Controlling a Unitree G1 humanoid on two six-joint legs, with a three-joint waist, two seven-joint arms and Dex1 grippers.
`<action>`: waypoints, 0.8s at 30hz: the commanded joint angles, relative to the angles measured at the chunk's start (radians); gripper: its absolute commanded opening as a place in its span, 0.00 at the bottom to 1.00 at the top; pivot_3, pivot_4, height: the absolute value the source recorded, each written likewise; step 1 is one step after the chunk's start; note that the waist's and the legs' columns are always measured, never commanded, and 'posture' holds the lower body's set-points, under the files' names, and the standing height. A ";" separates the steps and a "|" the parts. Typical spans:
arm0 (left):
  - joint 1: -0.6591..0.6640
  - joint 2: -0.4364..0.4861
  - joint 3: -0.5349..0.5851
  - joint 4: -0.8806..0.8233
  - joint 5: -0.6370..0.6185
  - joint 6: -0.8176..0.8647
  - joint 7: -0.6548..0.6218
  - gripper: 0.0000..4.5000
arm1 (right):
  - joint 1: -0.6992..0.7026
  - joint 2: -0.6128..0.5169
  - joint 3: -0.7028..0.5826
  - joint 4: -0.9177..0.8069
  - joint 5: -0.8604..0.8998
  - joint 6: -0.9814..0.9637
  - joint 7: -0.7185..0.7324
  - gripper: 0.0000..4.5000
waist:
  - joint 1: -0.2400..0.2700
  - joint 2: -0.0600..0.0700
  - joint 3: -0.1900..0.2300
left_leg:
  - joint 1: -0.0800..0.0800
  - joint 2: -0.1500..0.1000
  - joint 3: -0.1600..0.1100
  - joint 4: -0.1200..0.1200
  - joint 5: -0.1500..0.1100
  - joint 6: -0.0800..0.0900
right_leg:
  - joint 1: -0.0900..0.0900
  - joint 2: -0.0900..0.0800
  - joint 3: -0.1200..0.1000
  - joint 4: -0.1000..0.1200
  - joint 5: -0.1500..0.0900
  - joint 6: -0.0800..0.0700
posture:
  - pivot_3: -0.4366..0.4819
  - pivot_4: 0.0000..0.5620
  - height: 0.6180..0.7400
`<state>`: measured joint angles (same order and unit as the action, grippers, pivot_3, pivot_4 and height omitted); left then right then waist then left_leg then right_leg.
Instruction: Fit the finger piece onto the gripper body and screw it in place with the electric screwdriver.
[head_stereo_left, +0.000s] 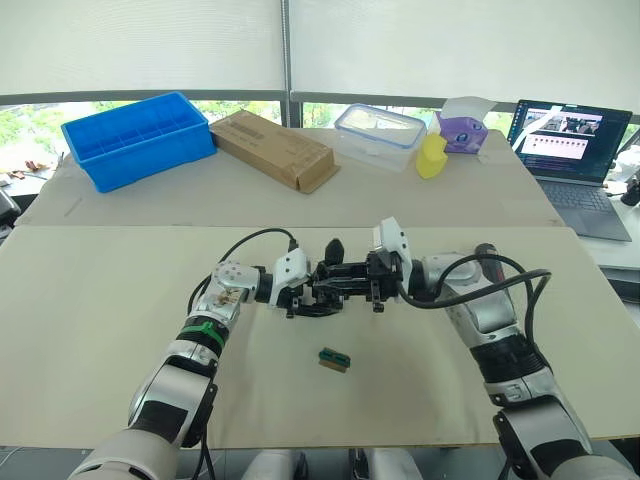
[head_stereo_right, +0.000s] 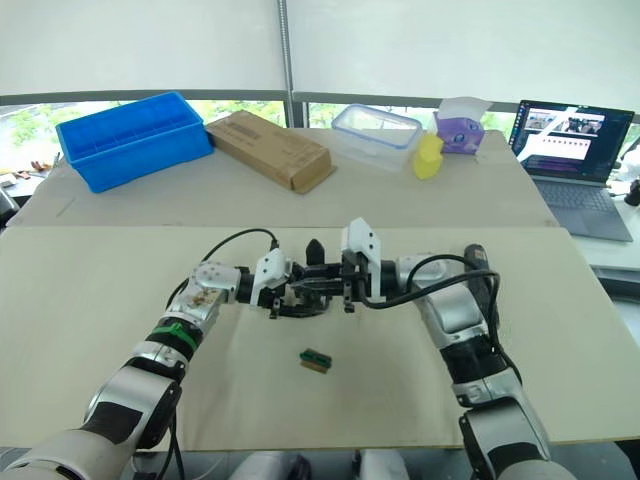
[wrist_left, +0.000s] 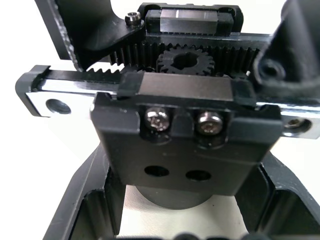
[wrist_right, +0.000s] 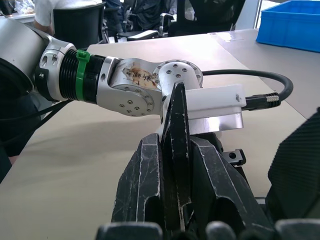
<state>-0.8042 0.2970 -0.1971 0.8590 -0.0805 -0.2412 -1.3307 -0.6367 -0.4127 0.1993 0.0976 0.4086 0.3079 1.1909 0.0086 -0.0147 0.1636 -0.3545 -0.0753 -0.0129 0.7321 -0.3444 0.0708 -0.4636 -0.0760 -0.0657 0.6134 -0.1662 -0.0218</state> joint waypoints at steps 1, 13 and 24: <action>-0.003 0.003 0.009 -0.038 -0.010 -0.006 -0.011 0.52 | -0.001 -0.005 -0.043 -0.046 0.033 0.015 -0.005 0.07 | 0.000 0.000 0.000 | 0.000 0.000 0.000 0.000 0.000 0.000 | 0.000 0.000 0.000 0.000 0.000 0.000 | 0.48 0.27 1.00; -0.012 -0.005 0.010 -0.026 -0.008 -0.009 -0.003 0.52 | 0.014 0.002 -0.028 -0.064 0.020 0.022 0.000 0.07 | 0.000 0.000 0.000 | 0.000 0.000 0.000 0.000 0.000 0.000 | 0.000 0.000 0.000 0.000 0.000 0.000 | 0.48 0.27 1.00; -0.007 -0.006 0.011 -0.031 -0.010 -0.007 -0.001 0.52 | 0.011 0.016 -0.026 -0.038 0.008 0.014 -0.009 0.07 | 0.000 0.000 0.000 | 0.000 0.000 0.000 0.000 0.000 0.000 | 0.000 0.000 0.000 0.000 0.000 0.000 | 0.48 0.27 1.00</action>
<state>-0.8042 0.2964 -0.1971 0.8591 -0.0797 -0.2413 -1.3291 -0.6160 -0.4008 0.1831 0.0779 0.4104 0.3334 1.1811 0.0087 -0.0147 0.1636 -0.3544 -0.0752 -0.0127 0.7322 -0.3444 0.0708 -0.4636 -0.0760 -0.0655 0.6138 -0.1662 -0.0218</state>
